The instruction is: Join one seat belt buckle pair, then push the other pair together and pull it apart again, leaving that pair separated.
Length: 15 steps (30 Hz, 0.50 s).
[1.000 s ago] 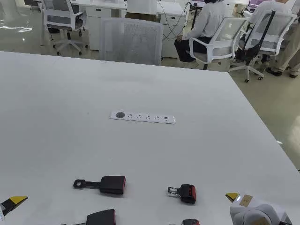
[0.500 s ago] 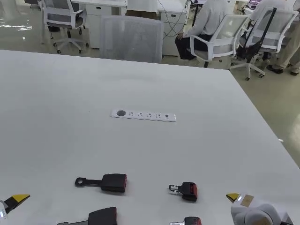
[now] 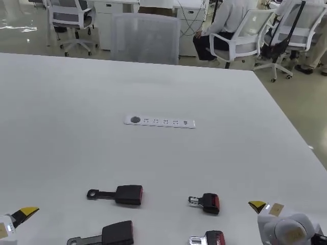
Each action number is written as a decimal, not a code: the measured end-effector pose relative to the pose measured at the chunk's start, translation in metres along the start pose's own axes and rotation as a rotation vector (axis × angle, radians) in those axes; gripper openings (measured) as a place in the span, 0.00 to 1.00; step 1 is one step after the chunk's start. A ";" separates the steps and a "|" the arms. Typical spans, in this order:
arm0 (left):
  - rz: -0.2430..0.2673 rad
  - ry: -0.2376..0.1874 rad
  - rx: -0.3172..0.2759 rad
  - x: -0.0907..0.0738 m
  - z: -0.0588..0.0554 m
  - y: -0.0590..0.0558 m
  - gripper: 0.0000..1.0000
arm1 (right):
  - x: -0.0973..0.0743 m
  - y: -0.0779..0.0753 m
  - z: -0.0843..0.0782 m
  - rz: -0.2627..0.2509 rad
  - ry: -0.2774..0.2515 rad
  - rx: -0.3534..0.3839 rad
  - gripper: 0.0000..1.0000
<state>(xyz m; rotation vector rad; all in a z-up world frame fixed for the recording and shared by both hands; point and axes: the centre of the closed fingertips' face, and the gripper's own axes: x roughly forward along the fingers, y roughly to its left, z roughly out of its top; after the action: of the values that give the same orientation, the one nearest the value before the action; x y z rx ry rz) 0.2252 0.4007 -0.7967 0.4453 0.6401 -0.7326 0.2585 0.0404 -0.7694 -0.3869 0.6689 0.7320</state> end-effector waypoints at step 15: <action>-0.018 0.022 0.009 0.005 -0.008 -0.001 0.99 | -0.001 -0.003 -0.012 -0.011 0.015 0.004 0.99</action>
<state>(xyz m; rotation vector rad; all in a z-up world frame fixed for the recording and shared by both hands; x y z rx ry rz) 0.2241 0.4023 -0.8057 0.4574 0.6621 -0.7489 0.2552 0.0313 -0.7767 -0.3926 0.6822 0.7172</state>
